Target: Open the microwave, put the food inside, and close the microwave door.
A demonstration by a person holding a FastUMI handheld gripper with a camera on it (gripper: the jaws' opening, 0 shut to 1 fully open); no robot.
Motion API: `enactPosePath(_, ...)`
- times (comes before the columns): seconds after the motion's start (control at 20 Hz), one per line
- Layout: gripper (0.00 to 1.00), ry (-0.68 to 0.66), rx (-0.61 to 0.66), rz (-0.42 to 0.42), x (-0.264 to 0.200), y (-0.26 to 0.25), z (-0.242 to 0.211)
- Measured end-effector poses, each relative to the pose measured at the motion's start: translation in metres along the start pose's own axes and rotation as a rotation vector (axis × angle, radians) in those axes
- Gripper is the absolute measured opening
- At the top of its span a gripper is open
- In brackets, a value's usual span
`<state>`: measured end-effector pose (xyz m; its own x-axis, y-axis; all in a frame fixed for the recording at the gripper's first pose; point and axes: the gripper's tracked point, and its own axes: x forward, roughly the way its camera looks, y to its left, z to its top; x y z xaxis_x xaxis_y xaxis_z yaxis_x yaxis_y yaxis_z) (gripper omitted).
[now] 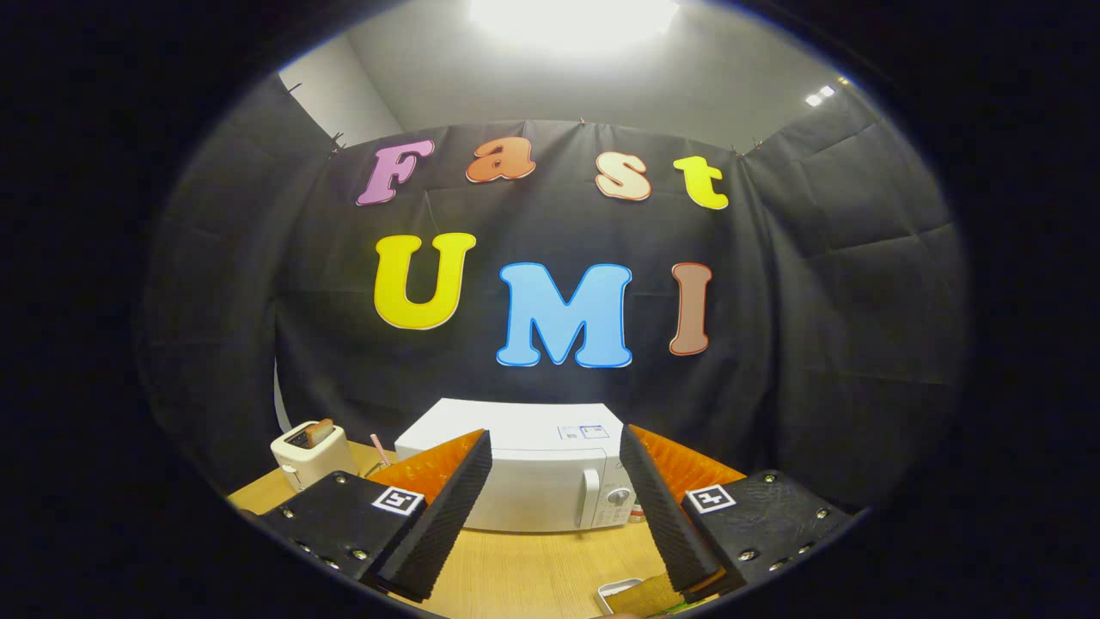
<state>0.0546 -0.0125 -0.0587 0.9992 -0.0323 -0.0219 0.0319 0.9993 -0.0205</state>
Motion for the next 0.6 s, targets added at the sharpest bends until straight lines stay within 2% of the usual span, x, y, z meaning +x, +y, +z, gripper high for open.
enactPosePath(0.6,0.96,0.077,0.022,-0.047,0.126,-0.043,-0.126)
